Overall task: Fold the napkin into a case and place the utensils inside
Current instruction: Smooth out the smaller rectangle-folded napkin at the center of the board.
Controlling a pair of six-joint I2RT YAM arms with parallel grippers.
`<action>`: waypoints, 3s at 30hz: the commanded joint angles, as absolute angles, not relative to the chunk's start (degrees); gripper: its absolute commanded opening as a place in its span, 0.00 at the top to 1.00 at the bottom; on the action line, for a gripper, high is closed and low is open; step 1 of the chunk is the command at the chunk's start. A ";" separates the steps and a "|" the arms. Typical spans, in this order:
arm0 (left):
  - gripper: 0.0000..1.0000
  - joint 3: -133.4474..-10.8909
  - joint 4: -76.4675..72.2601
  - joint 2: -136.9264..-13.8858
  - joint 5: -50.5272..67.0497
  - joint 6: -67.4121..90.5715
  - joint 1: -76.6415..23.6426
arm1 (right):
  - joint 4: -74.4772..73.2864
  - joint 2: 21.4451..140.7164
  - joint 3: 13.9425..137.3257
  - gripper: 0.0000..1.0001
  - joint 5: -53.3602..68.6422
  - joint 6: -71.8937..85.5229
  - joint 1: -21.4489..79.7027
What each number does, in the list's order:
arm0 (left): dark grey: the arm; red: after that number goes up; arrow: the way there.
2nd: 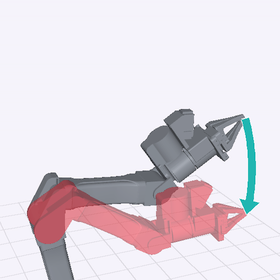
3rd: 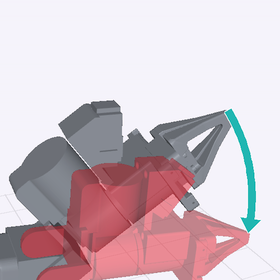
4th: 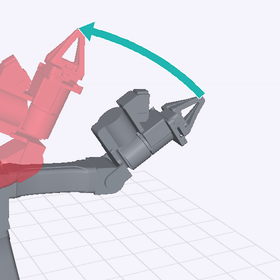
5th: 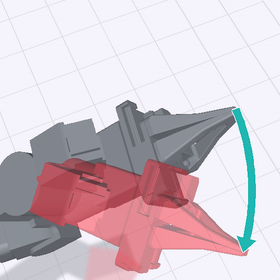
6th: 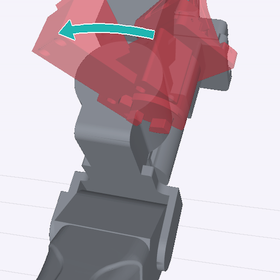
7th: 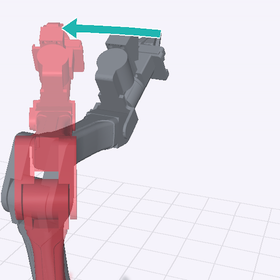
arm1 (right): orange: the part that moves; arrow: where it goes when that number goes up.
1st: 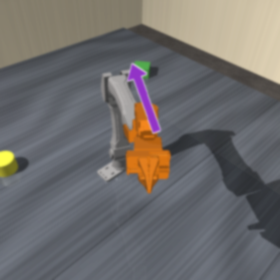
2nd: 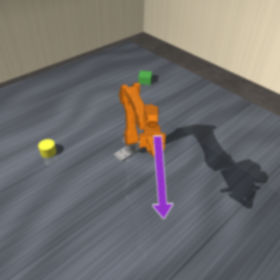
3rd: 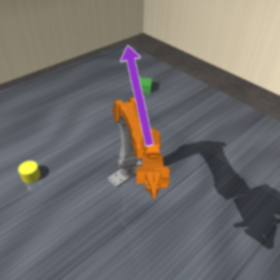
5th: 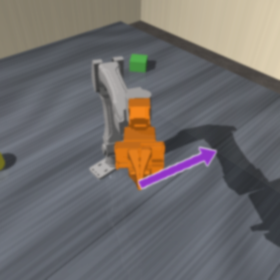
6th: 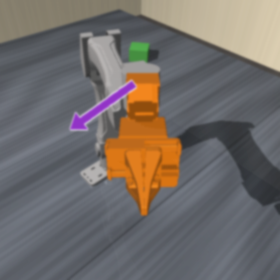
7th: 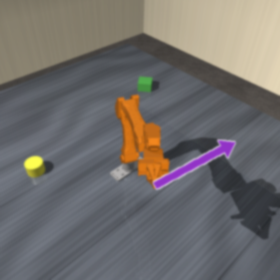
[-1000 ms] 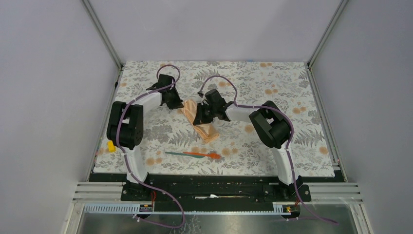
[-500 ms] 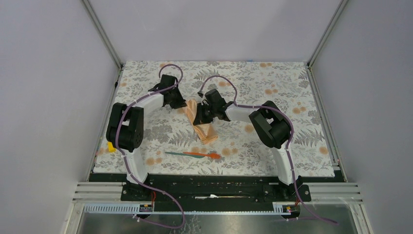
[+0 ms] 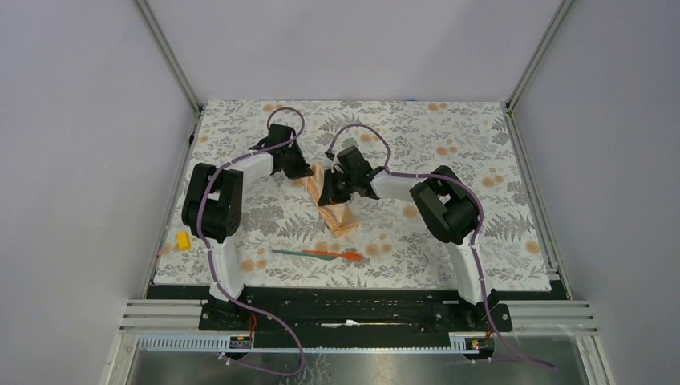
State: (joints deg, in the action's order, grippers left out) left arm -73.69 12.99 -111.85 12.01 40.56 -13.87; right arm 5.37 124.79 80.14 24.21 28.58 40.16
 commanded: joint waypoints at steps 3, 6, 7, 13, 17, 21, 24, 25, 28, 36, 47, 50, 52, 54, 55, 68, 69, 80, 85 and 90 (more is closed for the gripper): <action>0.94 -75.25 7.91 -114.42 16.25 41.98 -13.89 | 0.79 127.05 80.68 0.87 22.46 26.39 39.99; 0.94 -74.98 7.72 -114.19 16.95 41.86 -13.89 | 0.70 126.92 80.60 0.86 22.59 26.46 40.09; 0.92 -74.68 7.74 -113.33 16.88 41.72 -13.89 | 0.64 126.95 80.67 0.86 22.63 26.46 40.10; 0.78 -73.89 10.67 -106.34 15.86 39.58 -13.73 | 0.35 126.32 81.52 0.78 23.57 26.36 40.10; 0.72 -72.17 11.65 -102.69 15.46 39.05 -12.54 | -2.37 124.98 83.27 0.71 25.51 27.82 40.00; 0.67 -72.59 14.40 -102.33 13.63 37.15 -11.69 | -2.90 122.63 85.56 0.66 25.33 30.20 39.97; 0.67 -74.12 16.92 -103.83 12.37 35.98 -11.69 | -3.32 121.65 87.76 0.65 24.17 31.63 39.59; 0.67 -74.39 17.47 -104.31 12.32 35.85 -11.73 | -3.34 121.81 88.77 0.65 23.75 32.31 39.30; 0.65 -75.79 18.97 -105.56 11.00 35.16 -12.32 | -3.63 123.81 92.07 0.68 23.15 33.68 38.20; 0.68 -77.85 21.61 -107.64 8.71 34.62 -12.44 | -3.52 131.72 100.45 0.90 23.86 36.64 36.15; 0.76 -71.95 15.17 -107.95 9.80 39.69 -10.28 | -4.13 138.14 106.62 1.00 23.37 36.26 35.96; 0.77 -70.96 13.81 -108.73 9.43 40.68 -10.28 | -4.12 138.87 106.87 1.00 22.96 36.00 35.92; 0.78 -70.70 13.11 -109.46 8.82 41.11 -10.28 | -4.06 139.30 107.03 1.00 22.86 35.87 35.99; 0.79 -70.94 12.82 -110.48 8.74 41.28 -10.32 | -3.87 139.97 107.45 1.00 23.06 35.99 35.95; 0.79 -71.24 12.82 -111.24 8.97 41.31 -10.37 | -3.87 140.30 107.73 1.00 23.10 35.95 35.97; 0.80 -72.02 12.09 -114.20 8.99 41.31 -10.83 | -4.31 144.94 112.10 1.00 23.72 35.42 37.25; 0.80 -72.38 12.05 -114.25 9.06 41.24 -11.01 | -4.01 145.13 112.07 1.00 23.89 35.78 37.49; 0.77 -70.75 11.65 -109.92 8.22 40.96 -12.00 | 11.83 145.21 103.49 1.00 28.31 48.61 36.25; 0.72 -72.01 11.58 -108.16 9.27 40.37 -11.63 | 15.20 144.91 100.58 1.00 29.84 51.97 34.94; 0.84 -75.69 12.02 -110.72 12.20 40.39 -11.17 | 15.67 144.78 99.39 1.00 29.85 52.57 34.90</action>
